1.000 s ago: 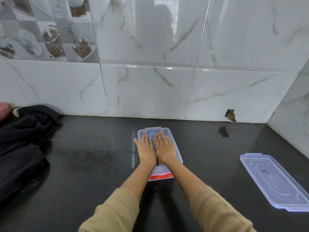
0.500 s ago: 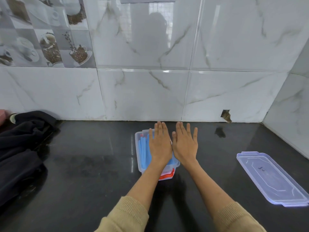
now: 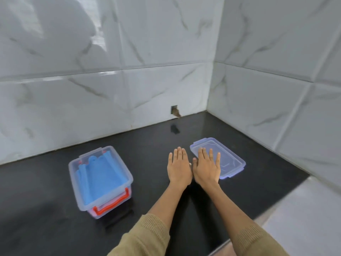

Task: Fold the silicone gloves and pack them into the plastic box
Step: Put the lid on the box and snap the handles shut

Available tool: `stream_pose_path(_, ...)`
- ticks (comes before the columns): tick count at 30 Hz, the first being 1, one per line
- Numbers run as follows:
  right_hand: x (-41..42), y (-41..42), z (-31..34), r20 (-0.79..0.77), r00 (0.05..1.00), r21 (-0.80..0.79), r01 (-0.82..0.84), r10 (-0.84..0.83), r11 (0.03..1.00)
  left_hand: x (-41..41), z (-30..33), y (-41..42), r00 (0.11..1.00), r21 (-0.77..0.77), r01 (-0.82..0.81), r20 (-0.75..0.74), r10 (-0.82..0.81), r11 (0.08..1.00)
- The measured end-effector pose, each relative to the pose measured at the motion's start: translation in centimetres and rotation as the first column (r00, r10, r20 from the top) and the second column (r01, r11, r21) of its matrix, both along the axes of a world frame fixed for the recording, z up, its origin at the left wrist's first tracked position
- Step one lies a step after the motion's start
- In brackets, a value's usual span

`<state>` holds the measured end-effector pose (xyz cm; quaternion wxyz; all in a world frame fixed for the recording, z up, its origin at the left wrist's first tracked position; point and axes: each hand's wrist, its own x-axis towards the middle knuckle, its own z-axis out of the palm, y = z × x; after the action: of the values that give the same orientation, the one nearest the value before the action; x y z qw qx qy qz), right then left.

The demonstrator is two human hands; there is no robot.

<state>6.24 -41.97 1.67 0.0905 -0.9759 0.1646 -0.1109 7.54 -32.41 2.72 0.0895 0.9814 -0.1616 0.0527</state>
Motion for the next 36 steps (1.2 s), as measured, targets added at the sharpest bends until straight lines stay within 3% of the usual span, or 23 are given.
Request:
stream_pose_path(4,-2.0,-3.4,-1.0,-0.081,0.990,0.013,0.117,-0.115,0.993,-1.0,-1.0,-3.3,0.992,0.004,0.098,-0.074,-0.098,0.995)
stream_pose_path(10,-3.2,-5.1,-1.7,-0.125,0.984,0.017,0.128,-0.125,0.992,-1.6,-1.4,-5.0,0.986,0.001,0.127,-0.105,-0.126,0.992)
stream_pose_path(19,-1.9,-1.3,-0.9,0.134,0.979,0.137,0.134,-0.152,0.981,-1.5,-1.4,-1.6,0.993,-0.071,0.019,-0.112,-0.027,0.997)
stream_pose_path(24,0.9,4.7,2.2,0.256,0.967,0.217,-0.045,-0.012,0.975,-0.2,0.5,2.7,0.997,-0.136,-0.078,0.000,0.079,0.988)
stream_pose_path(28,2.1,11.5,5.5,0.407,0.910,0.348,-0.238,0.082,0.907,0.5,3.1,8.8,0.967,-0.208,-0.201,0.116,0.228,0.957)
stream_pose_path(33,1.7,21.0,8.7,0.534,0.812,0.457,-0.513,0.236,0.727,-0.3,5.6,17.4,0.884,-0.363,-0.394,0.102,0.456,0.845)
stream_pose_path(36,0.5,25.9,9.7,0.620,0.744,0.513,-0.625,0.250,0.588,-1.4,6.6,21.6,0.825,-0.337,-0.484,0.133,0.549,0.808)
